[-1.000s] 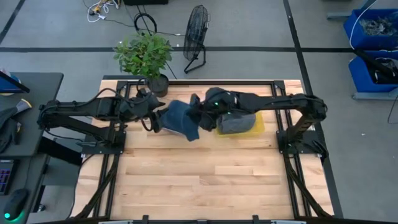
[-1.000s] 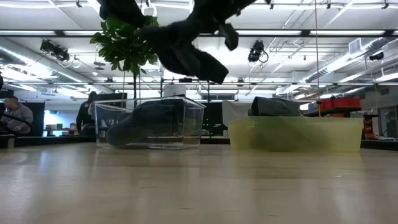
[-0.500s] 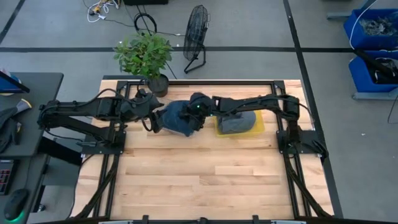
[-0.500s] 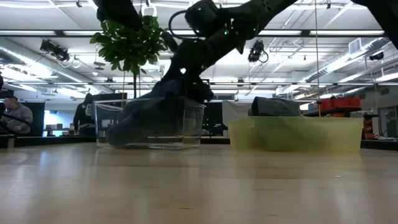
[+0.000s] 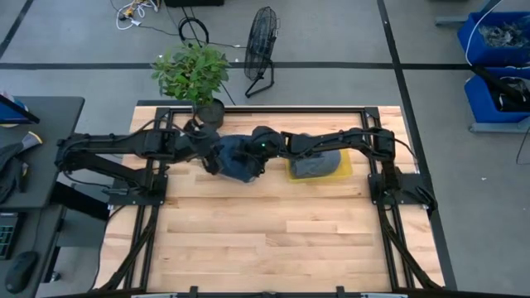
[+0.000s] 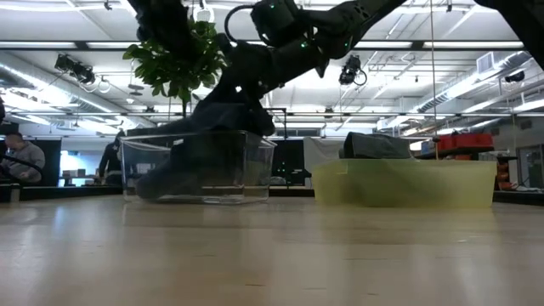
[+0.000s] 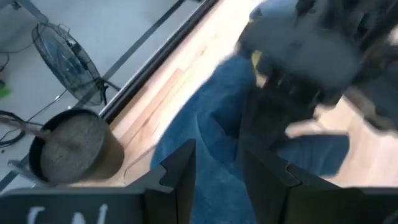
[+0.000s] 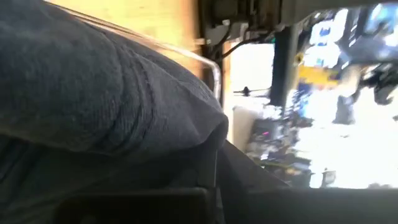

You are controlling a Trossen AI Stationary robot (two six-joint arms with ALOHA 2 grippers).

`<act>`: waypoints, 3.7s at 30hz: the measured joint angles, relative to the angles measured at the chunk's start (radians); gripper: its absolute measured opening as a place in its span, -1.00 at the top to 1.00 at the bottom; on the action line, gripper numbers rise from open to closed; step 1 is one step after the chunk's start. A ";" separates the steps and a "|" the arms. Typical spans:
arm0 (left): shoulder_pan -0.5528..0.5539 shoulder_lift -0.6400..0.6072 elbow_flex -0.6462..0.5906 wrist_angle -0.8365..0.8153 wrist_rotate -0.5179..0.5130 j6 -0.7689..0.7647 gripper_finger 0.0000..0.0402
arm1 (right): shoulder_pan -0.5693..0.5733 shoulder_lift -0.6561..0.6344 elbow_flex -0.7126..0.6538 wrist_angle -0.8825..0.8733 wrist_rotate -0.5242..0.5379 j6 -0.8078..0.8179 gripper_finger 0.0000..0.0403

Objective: Pick & Place hat
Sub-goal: Put the blue cap into the transparent bin

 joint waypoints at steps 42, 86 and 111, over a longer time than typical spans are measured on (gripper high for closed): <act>-0.044 0.044 0.000 -0.019 0.032 -0.103 0.36 | 0.125 -0.028 0.000 -0.153 0.656 0.517 0.38; -0.122 0.362 0.000 0.155 0.148 0.028 0.98 | -0.118 -0.096 0.000 -0.473 0.193 1.278 0.98; -0.168 0.266 0.001 0.062 0.144 -0.016 0.99 | -0.070 -0.096 0.000 -0.510 0.123 1.268 1.00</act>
